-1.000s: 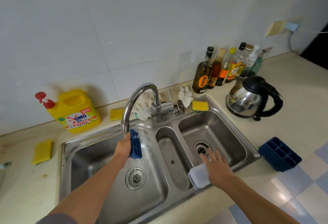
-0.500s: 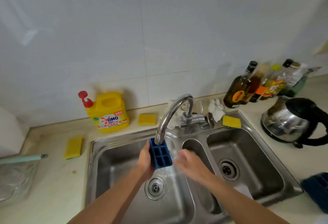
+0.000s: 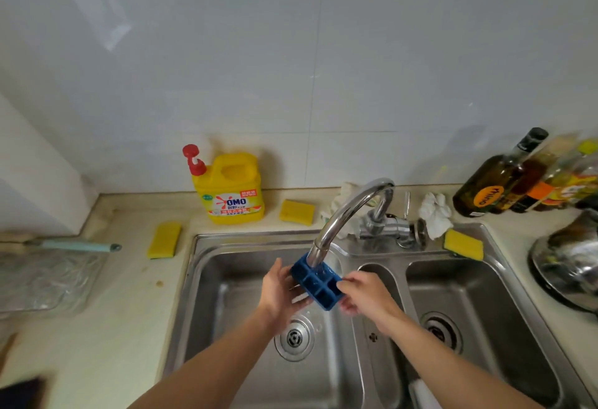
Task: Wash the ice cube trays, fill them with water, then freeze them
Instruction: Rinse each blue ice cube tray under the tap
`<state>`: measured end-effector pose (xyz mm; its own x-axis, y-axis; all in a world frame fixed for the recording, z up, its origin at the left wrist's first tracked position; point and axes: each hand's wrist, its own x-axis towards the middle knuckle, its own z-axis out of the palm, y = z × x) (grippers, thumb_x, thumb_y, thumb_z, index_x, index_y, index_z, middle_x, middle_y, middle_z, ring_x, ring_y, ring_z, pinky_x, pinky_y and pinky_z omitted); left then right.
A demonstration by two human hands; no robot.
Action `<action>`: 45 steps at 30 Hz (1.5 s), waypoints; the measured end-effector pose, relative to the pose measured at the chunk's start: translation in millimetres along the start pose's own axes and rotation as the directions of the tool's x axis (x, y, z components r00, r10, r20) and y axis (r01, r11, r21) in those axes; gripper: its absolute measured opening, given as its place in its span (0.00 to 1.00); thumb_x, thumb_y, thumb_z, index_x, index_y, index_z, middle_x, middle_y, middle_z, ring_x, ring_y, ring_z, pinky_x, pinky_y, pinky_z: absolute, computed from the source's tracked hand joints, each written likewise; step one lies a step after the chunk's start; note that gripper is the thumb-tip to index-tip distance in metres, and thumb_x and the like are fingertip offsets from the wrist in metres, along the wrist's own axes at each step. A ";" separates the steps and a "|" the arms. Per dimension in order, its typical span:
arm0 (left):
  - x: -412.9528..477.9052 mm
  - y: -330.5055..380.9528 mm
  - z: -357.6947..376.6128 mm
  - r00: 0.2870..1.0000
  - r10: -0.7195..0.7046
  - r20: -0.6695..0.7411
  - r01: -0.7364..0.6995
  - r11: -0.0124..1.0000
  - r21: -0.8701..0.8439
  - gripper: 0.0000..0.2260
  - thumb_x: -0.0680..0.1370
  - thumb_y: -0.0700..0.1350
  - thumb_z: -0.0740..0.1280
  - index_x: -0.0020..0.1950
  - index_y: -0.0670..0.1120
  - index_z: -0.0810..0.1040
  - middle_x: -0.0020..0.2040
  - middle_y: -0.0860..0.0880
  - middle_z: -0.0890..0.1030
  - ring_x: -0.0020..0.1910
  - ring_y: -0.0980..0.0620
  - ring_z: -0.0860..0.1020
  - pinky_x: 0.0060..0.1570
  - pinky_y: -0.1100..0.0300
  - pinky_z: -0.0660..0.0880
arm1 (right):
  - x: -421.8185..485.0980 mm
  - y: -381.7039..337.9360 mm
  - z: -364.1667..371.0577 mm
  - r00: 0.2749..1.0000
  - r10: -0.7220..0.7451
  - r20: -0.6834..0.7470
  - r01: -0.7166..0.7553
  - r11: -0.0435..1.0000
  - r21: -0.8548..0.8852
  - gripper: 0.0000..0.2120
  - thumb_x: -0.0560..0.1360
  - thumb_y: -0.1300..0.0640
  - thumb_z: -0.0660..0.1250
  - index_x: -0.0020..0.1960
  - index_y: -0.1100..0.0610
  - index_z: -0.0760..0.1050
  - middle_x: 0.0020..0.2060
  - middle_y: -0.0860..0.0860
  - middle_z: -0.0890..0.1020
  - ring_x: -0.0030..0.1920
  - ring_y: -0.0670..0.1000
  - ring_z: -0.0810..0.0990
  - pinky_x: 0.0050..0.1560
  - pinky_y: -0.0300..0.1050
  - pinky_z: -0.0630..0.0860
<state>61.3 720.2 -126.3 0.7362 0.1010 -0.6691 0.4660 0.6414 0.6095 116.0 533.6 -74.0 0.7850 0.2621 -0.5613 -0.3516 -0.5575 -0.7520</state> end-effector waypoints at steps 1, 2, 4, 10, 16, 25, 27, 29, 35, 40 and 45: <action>-0.1 -0.1 1.0 1.000 -0.003 -0.028 0.003 1.000 -0.012 0.23 0.83 0.57 0.55 0.61 0.43 0.80 0.56 0.39 0.85 0.57 0.40 0.82 0.52 0.48 0.78 | 2.5 -1.3 -4.6 0.999 -0.036 0.000 0.036 0.997 -0.073 0.04 0.80 0.60 0.68 0.51 0.59 0.82 0.40 0.55 0.87 0.40 0.54 0.87 0.43 0.46 0.85; -0.8 0.3 3.2 0.999 -0.006 -0.037 0.006 1.000 -0.003 0.19 0.83 0.53 0.58 0.61 0.42 0.81 0.57 0.38 0.84 0.55 0.40 0.82 0.50 0.49 0.78 | 4.8 -3.1 -8.7 0.998 -0.063 0.002 0.063 0.989 -0.131 0.04 0.80 0.59 0.69 0.49 0.57 0.82 0.40 0.54 0.87 0.40 0.53 0.87 0.42 0.46 0.85; -3.2 -0.5 10.3 1.000 -0.018 -0.023 0.019 0.999 0.046 0.14 0.80 0.44 0.61 0.61 0.41 0.81 0.57 0.37 0.82 0.54 0.40 0.82 0.46 0.51 0.80 | 7.6 -6.8 -16.5 0.995 -0.096 -0.001 0.093 0.971 -0.220 0.04 0.79 0.58 0.69 0.49 0.56 0.83 0.39 0.53 0.87 0.40 0.52 0.87 0.41 0.45 0.85; -8.3 -10.3 25.2 0.998 -0.034 -0.045 0.046 0.951 0.307 0.11 0.82 0.35 0.58 0.59 0.41 0.78 0.44 0.40 0.85 0.39 0.46 0.82 0.40 0.54 0.79 | 11.0 -18.6 -28.8 0.993 -0.118 -0.014 0.110 0.961 -0.254 0.07 0.80 0.53 0.68 0.50 0.55 0.82 0.42 0.52 0.86 0.38 0.50 0.87 0.38 0.46 0.85; -6.8 -0.7 26.6 0.987 0.086 -0.133 -0.033 0.933 0.359 0.12 0.80 0.32 0.58 0.57 0.39 0.78 0.40 0.41 0.83 0.33 0.48 0.80 0.36 0.55 0.77 | 12.8 -11.2 -17.4 0.997 -0.063 0.043 0.064 0.998 -0.021 0.08 0.80 0.52 0.69 0.58 0.52 0.77 0.50 0.51 0.84 0.39 0.50 0.88 0.37 0.47 0.85; -22.2 10.8 6.4 0.911 0.364 -0.196 -0.189 0.788 0.586 0.09 0.79 0.33 0.62 0.53 0.45 0.77 0.48 0.45 0.84 0.45 0.47 0.83 0.41 0.58 0.80 | 11.7 -11.0 17.9 0.956 0.178 0.232 -0.254 0.898 0.359 0.11 0.84 0.63 0.62 0.65 0.62 0.72 0.54 0.65 0.82 0.45 0.64 0.87 0.42 0.53 0.85; -24.9 16.2 3.4 0.891 0.416 -0.183 -0.220 0.747 0.627 0.10 0.79 0.34 0.63 0.53 0.47 0.77 0.48 0.46 0.83 0.47 0.47 0.83 0.42 0.57 0.81 | 12.3 -16.5 22.8 0.951 0.184 0.247 -0.272 0.880 0.390 0.11 0.84 0.65 0.61 0.66 0.63 0.71 0.54 0.67 0.82 0.47 0.66 0.87 0.46 0.55 0.85; -25.7 21.7 1.1 0.873 0.458 -0.168 -0.250 0.714 0.654 0.11 0.78 0.33 0.63 0.53 0.48 0.77 0.48 0.48 0.83 0.47 0.49 0.82 0.42 0.59 0.81 | 12.9 -20.9 26.4 0.946 0.175 0.273 -0.281 0.862 0.421 0.12 0.84 0.65 0.60 0.66 0.64 0.70 0.55 0.68 0.81 0.47 0.66 0.86 0.50 0.57 0.84; -20.8 23.5 -8.6 0.876 0.455 -0.160 -0.255 0.719 0.647 0.14 0.79 0.32 0.62 0.55 0.50 0.77 0.50 0.50 0.83 0.48 0.52 0.83 0.39 0.62 0.80 | 15.1 -28.0 26.9 0.951 0.144 0.272 -0.254 0.868 0.427 0.09 0.84 0.64 0.61 0.63 0.65 0.72 0.53 0.67 0.82 0.44 0.61 0.84 0.47 0.53 0.84; -9.0 14.9 -17.4 0.935 0.315 -0.163 -0.162 0.787 0.595 0.13 0.80 0.34 0.60 0.56 0.49 0.78 0.46 0.48 0.86 0.40 0.52 0.85 0.38 0.60 0.79 | 17.2 -28.0 24.5 0.976 0.096 0.198 -0.157 0.934 0.322 0.09 0.82 0.59 0.66 0.59 0.62 0.76 0.50 0.65 0.84 0.37 0.57 0.82 0.40 0.47 0.82; -1.9 6.3 -17.6 0.980 0.159 -0.122 -0.067 0.833 0.550 0.14 0.80 0.34 0.59 0.53 0.49 0.80 0.40 0.49 0.87 0.36 0.51 0.83 0.36 0.60 0.79 | 16.6 -22.4 23.9 0.993 0.015 0.121 -0.037 0.983 0.182 0.11 0.80 0.52 0.70 0.57 0.58 0.77 0.45 0.60 0.86 0.33 0.53 0.83 0.35 0.43 0.80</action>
<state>54.2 737.4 -128.6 0.7356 0.2937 -0.6104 0.6087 0.1090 0.7859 124.7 569.3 -74.7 0.7123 0.3468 -0.6102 -0.4673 -0.4144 -0.7810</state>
